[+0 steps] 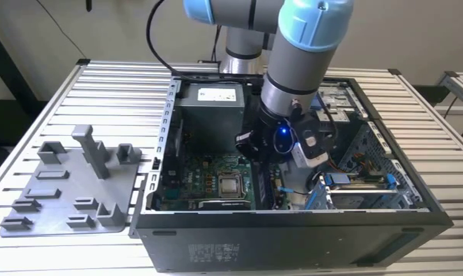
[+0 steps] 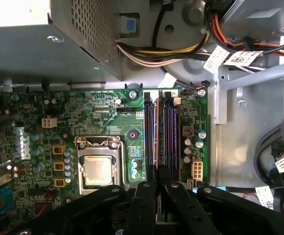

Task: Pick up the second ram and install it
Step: 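Insert the second ram into the second slot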

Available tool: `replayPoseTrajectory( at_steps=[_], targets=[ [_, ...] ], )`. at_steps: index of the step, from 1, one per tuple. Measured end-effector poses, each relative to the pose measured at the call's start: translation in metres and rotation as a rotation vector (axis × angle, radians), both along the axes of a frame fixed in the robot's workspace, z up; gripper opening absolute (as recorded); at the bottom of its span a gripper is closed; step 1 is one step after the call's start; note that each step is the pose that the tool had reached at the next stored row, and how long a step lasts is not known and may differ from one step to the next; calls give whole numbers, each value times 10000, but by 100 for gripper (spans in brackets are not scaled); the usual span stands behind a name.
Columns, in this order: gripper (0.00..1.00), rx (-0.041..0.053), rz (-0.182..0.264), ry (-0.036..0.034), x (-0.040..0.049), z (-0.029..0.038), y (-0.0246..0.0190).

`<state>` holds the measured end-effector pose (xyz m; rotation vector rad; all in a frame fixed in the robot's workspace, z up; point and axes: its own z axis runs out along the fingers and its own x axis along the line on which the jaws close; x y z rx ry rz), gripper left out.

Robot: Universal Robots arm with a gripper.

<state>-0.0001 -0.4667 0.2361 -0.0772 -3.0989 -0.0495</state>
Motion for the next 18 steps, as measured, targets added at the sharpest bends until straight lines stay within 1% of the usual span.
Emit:
replayPoseTrajectory(
  at_steps=[3, 9, 12, 15, 18],
  targets=[
    [14, -2, -2, 0, -2, -20, 0],
    [14, -5, -7, 0, -2, -23, 0],
    [14, -3, 93, -9, -2, -25, -2],
    [14, -6, 363, -41, -3, -26, -12],
    [14, -5, 399, -45, -7, -37, -37]
  ],
)
